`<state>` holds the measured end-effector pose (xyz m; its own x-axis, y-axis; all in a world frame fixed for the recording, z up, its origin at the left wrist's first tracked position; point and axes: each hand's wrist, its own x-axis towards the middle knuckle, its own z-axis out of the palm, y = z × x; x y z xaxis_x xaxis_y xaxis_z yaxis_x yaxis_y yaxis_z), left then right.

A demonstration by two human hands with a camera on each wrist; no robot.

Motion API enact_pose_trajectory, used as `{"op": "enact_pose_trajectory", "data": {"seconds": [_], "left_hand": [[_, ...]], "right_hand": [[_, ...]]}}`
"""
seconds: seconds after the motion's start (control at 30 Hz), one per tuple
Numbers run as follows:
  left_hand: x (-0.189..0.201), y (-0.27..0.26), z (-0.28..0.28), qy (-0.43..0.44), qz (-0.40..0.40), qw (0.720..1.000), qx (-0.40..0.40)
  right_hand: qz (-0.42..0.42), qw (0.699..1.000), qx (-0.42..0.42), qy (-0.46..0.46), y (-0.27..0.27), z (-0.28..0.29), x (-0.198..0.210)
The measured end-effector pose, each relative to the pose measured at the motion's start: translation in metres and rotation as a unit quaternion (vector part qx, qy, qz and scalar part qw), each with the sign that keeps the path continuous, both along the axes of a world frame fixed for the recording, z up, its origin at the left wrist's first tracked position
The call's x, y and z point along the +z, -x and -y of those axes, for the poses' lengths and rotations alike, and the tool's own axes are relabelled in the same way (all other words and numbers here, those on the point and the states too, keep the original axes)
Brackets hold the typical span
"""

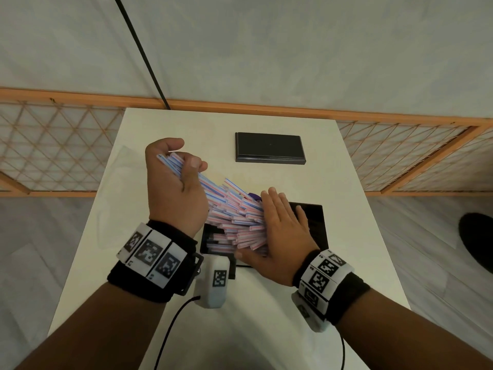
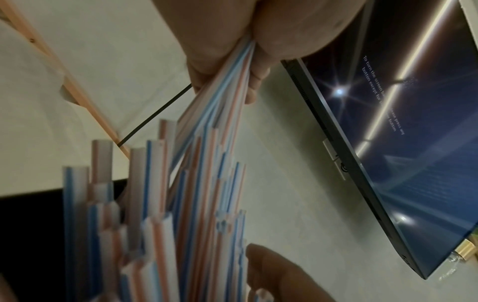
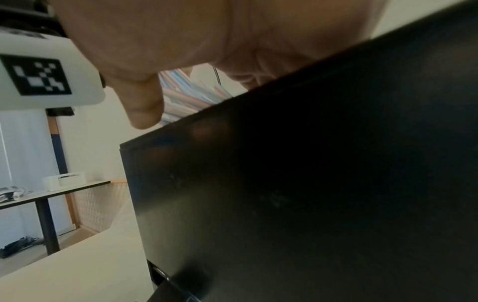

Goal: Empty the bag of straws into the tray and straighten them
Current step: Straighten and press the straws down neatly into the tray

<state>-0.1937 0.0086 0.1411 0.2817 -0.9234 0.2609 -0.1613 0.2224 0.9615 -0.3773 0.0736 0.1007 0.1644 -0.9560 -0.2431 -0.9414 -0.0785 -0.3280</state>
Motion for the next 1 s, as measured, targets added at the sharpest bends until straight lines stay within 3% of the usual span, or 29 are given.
{"op": "enact_pose_trajectory", "data": {"seconds": [0.4, 0.83, 1.0], "left_hand": [[0.002, 0.004, -0.004, 0.003, -0.04, 0.999, 0.017], [0.003, 0.0, -0.003, 0.007, -0.033, 0.999, 0.023], [0.004, -0.006, 0.002, 0.002, -0.047, 0.998, 0.03]], "right_hand": [[-0.026, 0.999, 0.024, -0.016, -0.007, -0.002, 0.001], [-0.104, 0.994, 0.011, -0.042, -0.006, 0.01, -0.003], [-0.064, 0.997, 0.019, -0.047, -0.007, 0.017, 0.033]]}}
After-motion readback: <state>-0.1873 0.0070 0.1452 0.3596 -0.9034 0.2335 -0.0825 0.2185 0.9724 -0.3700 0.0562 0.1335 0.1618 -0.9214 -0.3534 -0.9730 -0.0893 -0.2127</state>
